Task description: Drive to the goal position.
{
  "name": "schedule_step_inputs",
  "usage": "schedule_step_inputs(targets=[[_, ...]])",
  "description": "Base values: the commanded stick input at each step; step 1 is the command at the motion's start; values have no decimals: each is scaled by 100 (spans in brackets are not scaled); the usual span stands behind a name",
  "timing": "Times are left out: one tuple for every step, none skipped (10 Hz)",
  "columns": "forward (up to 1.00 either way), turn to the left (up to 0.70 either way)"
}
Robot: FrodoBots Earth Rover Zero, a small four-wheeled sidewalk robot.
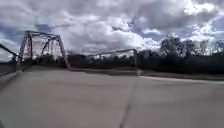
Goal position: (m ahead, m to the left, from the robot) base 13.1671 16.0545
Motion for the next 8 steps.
schedule_step_inputs(targets=[[70,35],[70,35],[70,35],[70,35],[70,35],[70,35],[70,35],[70,35]])
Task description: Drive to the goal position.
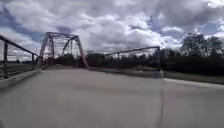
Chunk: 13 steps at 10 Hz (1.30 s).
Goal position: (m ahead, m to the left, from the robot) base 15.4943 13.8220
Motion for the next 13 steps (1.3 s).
schedule_step_inputs(targets=[[70,35],[70,35],[70,35],[70,35],[70,35],[70,34],[70,30],[70,22],[70,4],[70,0],[70,0],[70,0],[70,0]])
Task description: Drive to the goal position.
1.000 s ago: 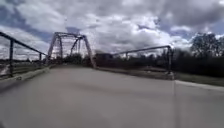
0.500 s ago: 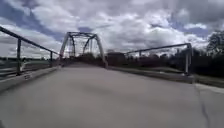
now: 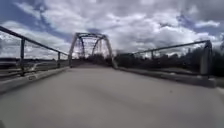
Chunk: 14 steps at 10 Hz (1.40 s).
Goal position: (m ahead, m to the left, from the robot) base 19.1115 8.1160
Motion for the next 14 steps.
schedule_step_inputs(targets=[[70,0],[70,0],[70,0],[70,0],[70,0],[70,0],[85,0],[85,0],[85,1],[85,2],[85,3],[85,3],[85,3],[85,3]])
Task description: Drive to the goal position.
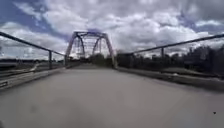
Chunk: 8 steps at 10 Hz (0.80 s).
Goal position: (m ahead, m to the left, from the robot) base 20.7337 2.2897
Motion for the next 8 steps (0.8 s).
schedule_step_inputs(targets=[[89,3],[99,3],[100,7],[100,15],[100,24],[100,31],[100,18],[100,6]])
